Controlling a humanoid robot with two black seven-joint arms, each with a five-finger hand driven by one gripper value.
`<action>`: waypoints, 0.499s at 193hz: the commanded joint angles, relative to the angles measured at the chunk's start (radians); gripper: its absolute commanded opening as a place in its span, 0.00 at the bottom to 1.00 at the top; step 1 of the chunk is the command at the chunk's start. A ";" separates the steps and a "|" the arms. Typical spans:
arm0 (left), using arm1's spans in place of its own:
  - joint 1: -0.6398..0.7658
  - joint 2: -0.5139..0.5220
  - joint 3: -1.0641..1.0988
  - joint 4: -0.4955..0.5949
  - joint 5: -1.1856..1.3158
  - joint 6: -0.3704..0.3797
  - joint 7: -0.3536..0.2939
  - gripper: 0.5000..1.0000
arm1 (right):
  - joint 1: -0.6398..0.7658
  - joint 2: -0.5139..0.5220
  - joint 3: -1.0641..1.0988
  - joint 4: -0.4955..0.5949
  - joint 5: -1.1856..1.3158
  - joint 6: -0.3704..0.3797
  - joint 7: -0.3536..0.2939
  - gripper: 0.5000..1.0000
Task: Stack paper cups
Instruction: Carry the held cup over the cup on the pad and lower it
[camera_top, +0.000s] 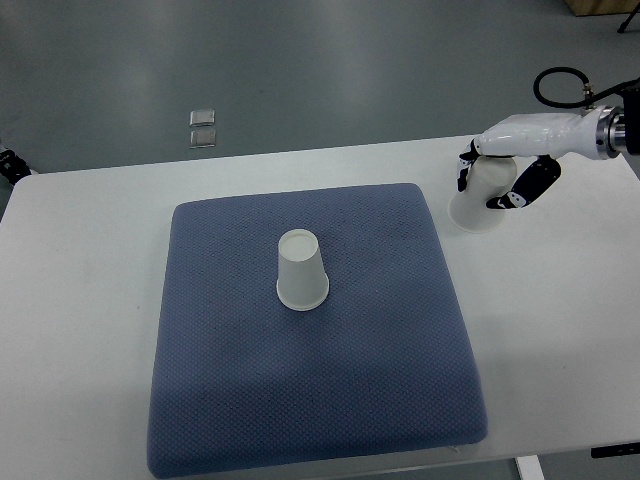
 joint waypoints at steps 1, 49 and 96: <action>0.000 0.000 0.000 0.000 0.000 0.000 0.000 1.00 | 0.036 0.013 0.009 0.016 0.005 0.021 0.000 0.27; 0.000 0.000 0.000 0.000 0.000 0.000 0.000 1.00 | 0.076 0.108 0.099 0.023 0.017 0.122 0.011 0.27; 0.000 0.000 0.000 0.000 0.000 0.000 0.000 1.00 | 0.137 0.233 0.151 0.021 0.034 0.187 0.011 0.27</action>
